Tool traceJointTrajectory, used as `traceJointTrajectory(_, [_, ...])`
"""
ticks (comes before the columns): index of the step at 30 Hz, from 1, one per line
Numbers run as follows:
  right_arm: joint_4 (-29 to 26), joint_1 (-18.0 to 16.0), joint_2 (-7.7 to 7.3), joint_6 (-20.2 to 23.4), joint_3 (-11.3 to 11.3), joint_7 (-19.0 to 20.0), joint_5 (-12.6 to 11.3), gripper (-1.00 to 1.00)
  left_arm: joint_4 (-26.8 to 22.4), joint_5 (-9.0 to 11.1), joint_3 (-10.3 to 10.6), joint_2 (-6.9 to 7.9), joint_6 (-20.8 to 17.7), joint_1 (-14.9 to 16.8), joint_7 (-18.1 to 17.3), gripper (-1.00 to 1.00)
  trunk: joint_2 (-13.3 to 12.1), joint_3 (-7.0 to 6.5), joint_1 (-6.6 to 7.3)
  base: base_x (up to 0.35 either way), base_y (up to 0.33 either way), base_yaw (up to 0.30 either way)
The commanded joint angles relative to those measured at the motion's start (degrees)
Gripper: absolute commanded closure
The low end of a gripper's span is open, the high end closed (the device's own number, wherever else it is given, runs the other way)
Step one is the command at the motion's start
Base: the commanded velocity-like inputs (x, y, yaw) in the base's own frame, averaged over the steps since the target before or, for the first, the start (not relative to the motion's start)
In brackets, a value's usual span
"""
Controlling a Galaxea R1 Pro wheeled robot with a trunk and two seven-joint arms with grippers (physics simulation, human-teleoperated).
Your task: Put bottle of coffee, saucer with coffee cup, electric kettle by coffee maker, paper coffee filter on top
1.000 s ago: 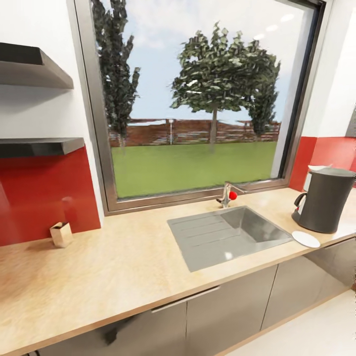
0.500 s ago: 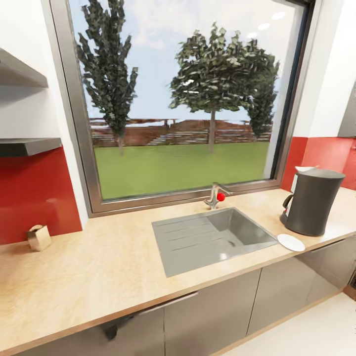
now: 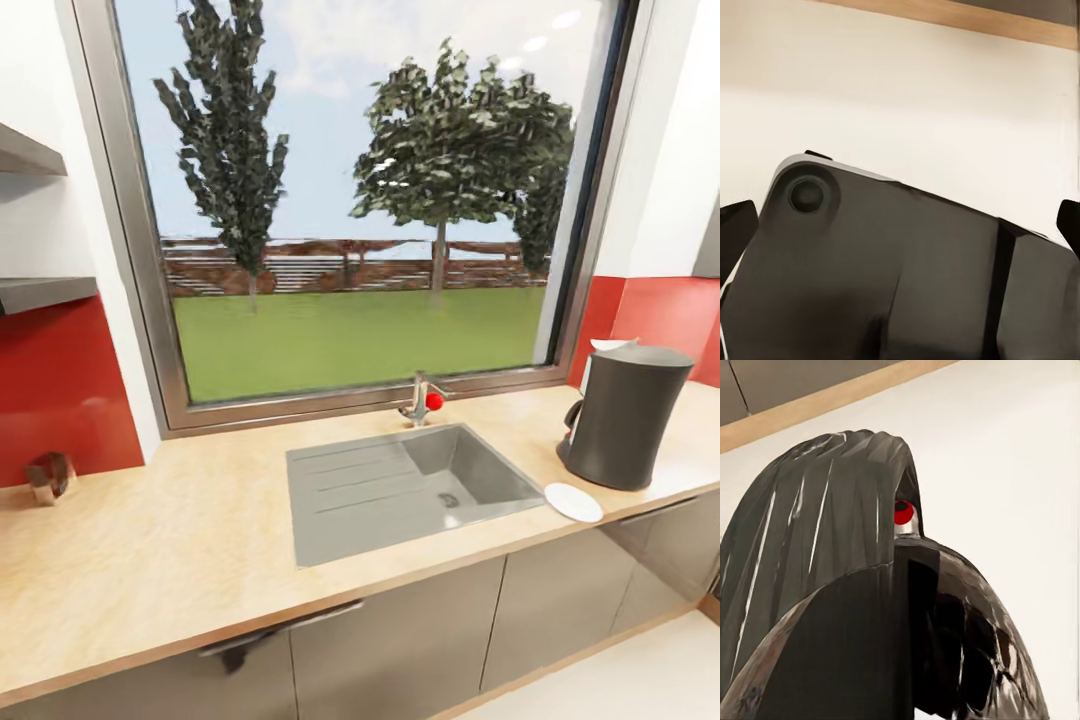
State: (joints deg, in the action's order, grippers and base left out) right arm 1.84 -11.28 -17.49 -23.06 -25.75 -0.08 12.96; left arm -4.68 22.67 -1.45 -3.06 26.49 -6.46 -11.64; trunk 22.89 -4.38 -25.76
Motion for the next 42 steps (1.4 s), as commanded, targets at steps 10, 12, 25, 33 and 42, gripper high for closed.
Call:
traceJointTrajectory(10, [0.18, -0.06, -0.34, -0.32, -0.44, -0.01, 0.49, 1.0, -0.06, 0.44, -0.13, -0.02, -0.04, -0.05, -0.49, -1.0, 0.03, 0.03, -0.03, 0.085, -0.318, 0.009])
traceJointTrajectory(12, [0.18, -0.06, -0.35, -0.32, -0.44, -0.01, 0.49, 1.0, -0.06, 0.44, -0.13, -0.02, -0.04, -0.05, -0.49, -1.0, 0.03, 0.03, -0.03, 0.087, -0.318, 0.0])
traceJointTrajectory(25, [0.18, 0.06, -0.22, -0.32, -0.44, -0.01, 0.49, 1.0, -0.06, 0.44, -0.13, -0.02, 0.05, -0.05, -0.49, -1.0, 0.03, 0.03, -0.03, 0.087, -0.318, 0.0])
traceJointTrajectory(33, [0.18, 0.12, -0.2, -0.32, -0.44, -0.01, 0.49, 1.0, -0.06, 0.4, -0.13, -0.02, 0.05, -0.05, -0.49, -1.0, 0.03, 0.03, -0.03, 0.048, -0.319, 0.0])
traceJointTrajectory(42, [0.18, 0.12, -0.3, -0.32, -0.44, 0.02, 0.49, 1.0, -0.06, 0.33, -0.13, -0.02, 0.08, -0.05, -0.49, -1.0, 0.03, 0.03, -0.03, 0.001, -0.326, 0.029])
